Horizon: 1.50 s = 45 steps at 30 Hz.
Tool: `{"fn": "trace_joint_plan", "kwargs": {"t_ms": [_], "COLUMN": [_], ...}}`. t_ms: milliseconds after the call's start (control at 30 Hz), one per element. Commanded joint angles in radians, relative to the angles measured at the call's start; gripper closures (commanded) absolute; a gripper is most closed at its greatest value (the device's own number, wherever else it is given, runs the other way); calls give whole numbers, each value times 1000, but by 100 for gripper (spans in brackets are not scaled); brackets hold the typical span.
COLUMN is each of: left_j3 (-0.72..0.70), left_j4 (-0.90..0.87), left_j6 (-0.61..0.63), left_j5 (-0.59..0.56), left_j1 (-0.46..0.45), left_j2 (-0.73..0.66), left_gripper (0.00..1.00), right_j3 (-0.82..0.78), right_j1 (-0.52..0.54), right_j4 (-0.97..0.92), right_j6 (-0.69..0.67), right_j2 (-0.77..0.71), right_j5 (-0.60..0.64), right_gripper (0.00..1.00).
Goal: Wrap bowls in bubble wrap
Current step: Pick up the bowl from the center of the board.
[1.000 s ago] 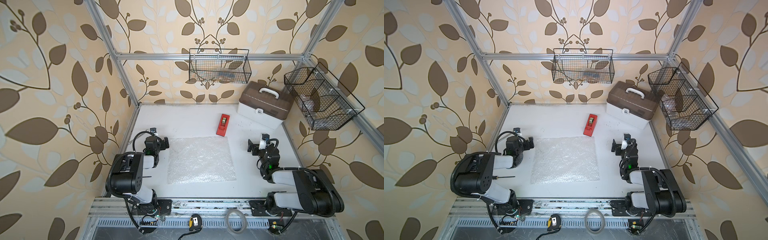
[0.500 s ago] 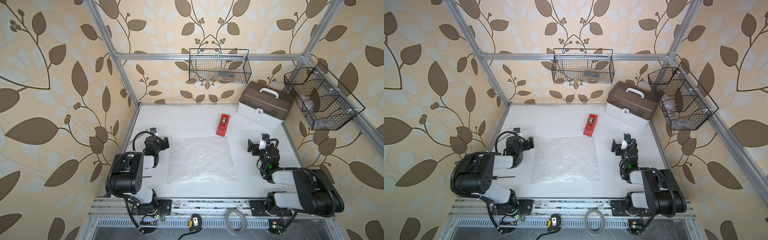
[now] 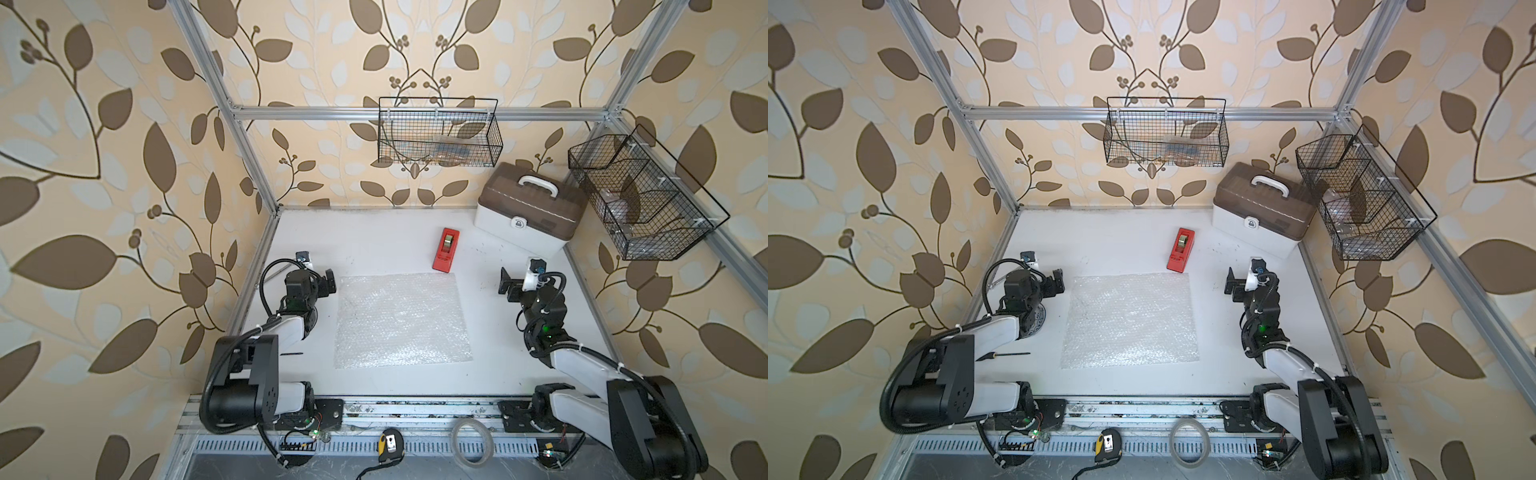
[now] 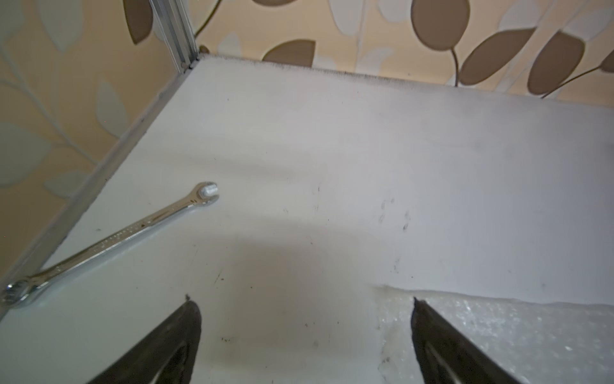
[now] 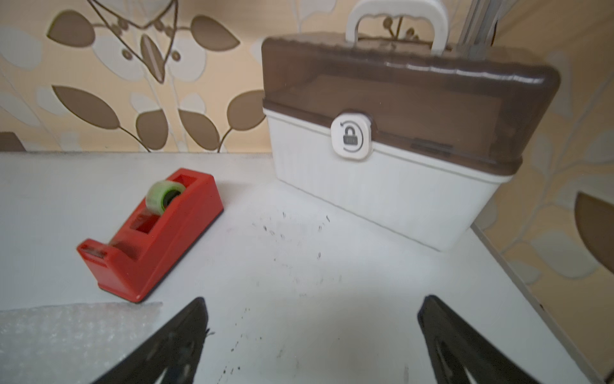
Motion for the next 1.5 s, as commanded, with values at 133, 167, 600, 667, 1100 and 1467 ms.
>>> {"fn": "trace_joint_plan", "kwargs": {"t_ms": [133, 167, 600, 667, 1100, 1467], "left_j3": [99, 109, 450, 460, 386, 368], "left_j4": [-248, -271, -1060, -1123, -1257, -1242], "left_j6": [-170, -183, -501, -537, -574, -605], "left_j5": [-36, -22, -18, -15, 44, -42], "left_j1": [-42, -48, -59, -58, -60, -106], "left_j2": [-195, -201, -121, -127, -175, -38], "left_gripper": [1, 1, 1, 1, 2, 19], "right_j3": [162, 168, 325, 340, 394, 322], "right_j1": [80, 99, 428, 495, 796, 587], "right_j4": [-441, -465, -891, -920, -969, -1053], "right_j6": [106, 124, 475, 527, 784, 789], "right_j2": [-158, -172, -240, -221, -50, -140], "right_j5": [17, 23, 61, 54, 139, -8], "right_gripper": [0, 0, 0, 0, 0, 0]}}
